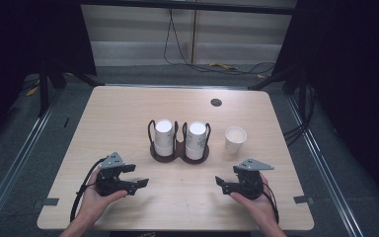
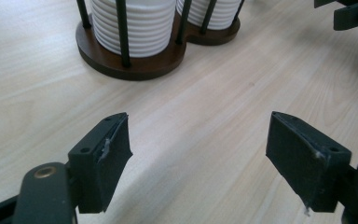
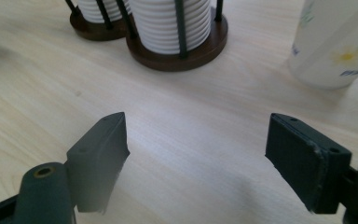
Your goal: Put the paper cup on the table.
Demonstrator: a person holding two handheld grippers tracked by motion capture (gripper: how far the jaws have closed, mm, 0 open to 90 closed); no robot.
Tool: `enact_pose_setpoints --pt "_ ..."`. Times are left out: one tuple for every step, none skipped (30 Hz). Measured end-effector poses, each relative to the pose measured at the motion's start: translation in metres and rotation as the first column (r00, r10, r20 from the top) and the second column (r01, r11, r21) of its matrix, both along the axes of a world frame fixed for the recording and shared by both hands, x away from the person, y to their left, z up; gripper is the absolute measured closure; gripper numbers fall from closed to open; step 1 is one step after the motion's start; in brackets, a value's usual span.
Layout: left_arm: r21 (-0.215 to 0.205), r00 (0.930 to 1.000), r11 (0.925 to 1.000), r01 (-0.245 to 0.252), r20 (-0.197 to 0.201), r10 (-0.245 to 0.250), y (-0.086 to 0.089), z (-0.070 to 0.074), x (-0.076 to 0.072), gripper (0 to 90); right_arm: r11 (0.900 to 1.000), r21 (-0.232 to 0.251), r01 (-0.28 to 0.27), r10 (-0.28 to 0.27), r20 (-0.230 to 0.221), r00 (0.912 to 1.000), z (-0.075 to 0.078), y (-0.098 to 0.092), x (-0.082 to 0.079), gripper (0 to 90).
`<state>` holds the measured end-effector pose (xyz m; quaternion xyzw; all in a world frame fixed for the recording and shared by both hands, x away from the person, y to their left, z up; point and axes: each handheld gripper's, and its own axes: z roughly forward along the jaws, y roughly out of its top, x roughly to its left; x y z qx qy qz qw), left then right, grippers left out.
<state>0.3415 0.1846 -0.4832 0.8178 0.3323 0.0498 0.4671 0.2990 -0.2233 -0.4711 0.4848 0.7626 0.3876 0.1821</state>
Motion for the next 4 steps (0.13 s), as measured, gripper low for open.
enact_pose_setpoints --pt "0.001 1.0 1.0 0.002 -0.001 -0.002 -0.0006 -0.0004 -0.0001 21.7 1.0 0.002 -0.001 0.001 -0.007 1.0 -0.0026 0.0015 0.0 20.3" --pt "0.002 1.0 1.0 0.003 -0.003 -0.003 -0.0018 -0.0009 -0.0004 21.7 1.0 0.001 0.0 0.0 -0.007 1.0 -0.0039 0.0022 0.0002 20.0" --pt "0.009 1.0 0.9999 0.009 0.0 -0.009 -0.0023 -0.0012 -0.0006 21.7 1.0 -0.01 -0.001 0.001 -0.01 0.9999 -0.0054 0.0031 0.0007 19.4" --pt "0.009 0.9999 0.9999 0.013 -0.003 -0.013 -0.0031 -0.0019 -0.0009 21.7 1.0 -0.026 -0.005 0.005 -0.007 1.0 -0.0066 0.0035 0.0013 19.4"
